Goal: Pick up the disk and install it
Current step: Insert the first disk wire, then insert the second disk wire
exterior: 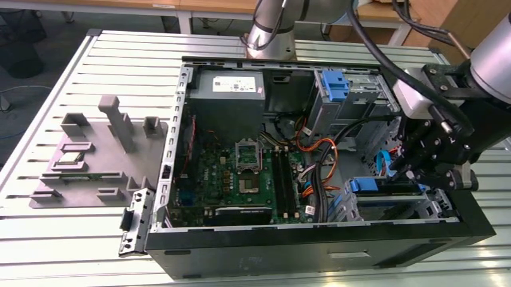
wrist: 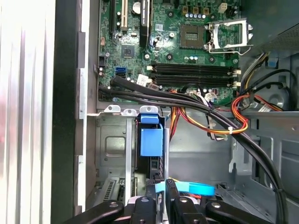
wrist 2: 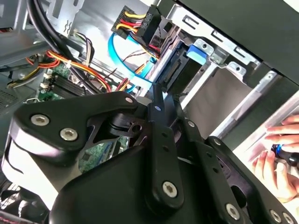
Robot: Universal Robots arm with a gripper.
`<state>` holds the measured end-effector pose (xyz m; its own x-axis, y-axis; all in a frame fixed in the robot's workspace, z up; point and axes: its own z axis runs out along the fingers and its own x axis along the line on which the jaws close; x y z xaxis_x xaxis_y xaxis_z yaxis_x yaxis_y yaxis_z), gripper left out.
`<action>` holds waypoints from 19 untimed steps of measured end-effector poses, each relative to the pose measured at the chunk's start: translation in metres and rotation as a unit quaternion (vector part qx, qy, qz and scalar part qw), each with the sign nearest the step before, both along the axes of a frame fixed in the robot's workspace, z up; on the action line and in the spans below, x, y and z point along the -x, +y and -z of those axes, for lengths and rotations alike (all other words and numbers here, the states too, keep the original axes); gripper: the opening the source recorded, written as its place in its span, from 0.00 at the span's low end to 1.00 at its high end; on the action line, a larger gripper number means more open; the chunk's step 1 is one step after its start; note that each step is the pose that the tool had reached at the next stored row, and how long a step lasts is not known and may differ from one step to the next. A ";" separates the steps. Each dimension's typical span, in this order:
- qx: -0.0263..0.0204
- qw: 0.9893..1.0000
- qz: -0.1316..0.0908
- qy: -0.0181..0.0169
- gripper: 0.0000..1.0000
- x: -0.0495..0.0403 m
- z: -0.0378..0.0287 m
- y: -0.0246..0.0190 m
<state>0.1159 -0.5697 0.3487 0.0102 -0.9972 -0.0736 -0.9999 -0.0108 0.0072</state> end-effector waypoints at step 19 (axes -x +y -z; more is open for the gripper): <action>0.000 1.000 0.000 0.000 0.23 0.0000 -0.0058 -0.0001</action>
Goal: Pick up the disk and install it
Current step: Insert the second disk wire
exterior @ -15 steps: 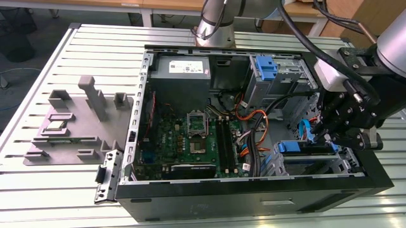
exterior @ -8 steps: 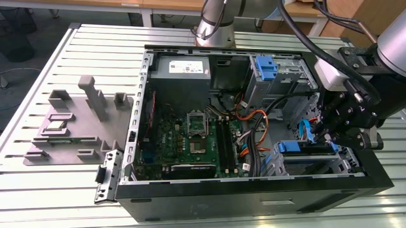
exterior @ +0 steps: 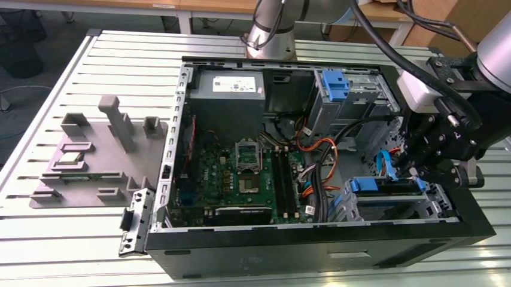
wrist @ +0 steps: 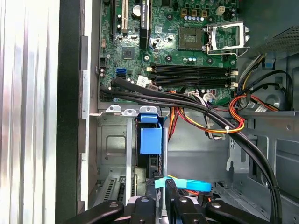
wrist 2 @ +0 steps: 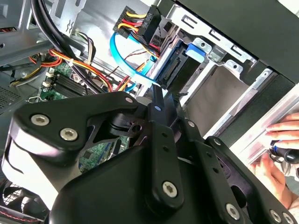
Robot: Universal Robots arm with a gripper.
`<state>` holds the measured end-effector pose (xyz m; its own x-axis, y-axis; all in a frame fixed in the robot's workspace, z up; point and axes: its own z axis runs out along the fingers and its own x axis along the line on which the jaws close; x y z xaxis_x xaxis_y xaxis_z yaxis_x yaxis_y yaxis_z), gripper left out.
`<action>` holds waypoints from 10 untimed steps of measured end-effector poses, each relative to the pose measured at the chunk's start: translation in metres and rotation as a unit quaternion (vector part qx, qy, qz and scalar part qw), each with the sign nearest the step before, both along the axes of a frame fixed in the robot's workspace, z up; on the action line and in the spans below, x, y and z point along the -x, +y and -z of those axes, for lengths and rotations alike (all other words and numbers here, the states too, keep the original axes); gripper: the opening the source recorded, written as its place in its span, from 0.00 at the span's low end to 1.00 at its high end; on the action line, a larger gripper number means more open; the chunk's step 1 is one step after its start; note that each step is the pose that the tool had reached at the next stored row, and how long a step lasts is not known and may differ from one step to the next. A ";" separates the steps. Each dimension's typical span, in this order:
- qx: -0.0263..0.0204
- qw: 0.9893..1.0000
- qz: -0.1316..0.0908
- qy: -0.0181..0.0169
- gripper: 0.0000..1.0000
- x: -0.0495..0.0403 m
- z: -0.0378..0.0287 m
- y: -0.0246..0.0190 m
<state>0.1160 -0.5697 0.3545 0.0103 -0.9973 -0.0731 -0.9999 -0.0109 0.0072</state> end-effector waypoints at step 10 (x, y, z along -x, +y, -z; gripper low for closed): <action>0.000 1.000 0.000 0.000 0.23 0.0000 -0.0071 0.0001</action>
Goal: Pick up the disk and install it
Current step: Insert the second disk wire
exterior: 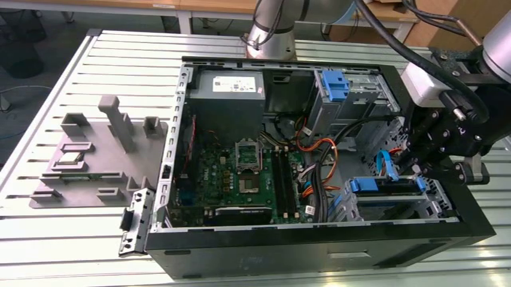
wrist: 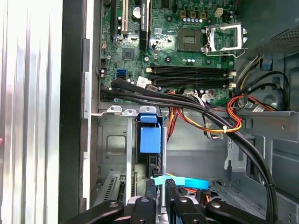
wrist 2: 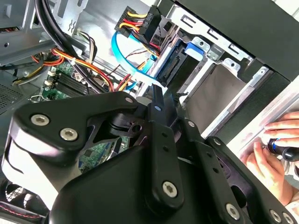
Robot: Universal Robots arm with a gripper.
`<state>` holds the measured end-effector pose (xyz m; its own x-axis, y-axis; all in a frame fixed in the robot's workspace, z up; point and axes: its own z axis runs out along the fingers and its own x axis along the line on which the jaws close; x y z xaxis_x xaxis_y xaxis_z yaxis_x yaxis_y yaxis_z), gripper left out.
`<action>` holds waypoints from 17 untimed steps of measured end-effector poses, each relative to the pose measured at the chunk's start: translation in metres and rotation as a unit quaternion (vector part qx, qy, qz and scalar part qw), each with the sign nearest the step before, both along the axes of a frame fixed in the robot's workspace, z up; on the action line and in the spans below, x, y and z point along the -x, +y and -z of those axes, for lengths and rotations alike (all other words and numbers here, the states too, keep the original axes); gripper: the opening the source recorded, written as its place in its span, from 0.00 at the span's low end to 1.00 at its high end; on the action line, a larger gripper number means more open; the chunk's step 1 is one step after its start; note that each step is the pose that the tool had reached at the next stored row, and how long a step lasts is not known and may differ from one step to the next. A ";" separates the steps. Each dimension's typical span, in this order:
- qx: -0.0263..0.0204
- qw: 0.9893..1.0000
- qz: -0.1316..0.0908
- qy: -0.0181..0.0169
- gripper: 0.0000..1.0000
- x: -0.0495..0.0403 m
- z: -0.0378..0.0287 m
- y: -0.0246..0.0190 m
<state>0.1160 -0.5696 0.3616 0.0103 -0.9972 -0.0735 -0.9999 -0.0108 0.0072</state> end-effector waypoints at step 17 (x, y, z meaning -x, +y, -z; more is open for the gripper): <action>0.000 1.000 0.000 0.000 0.23 0.0000 -0.0138 0.0000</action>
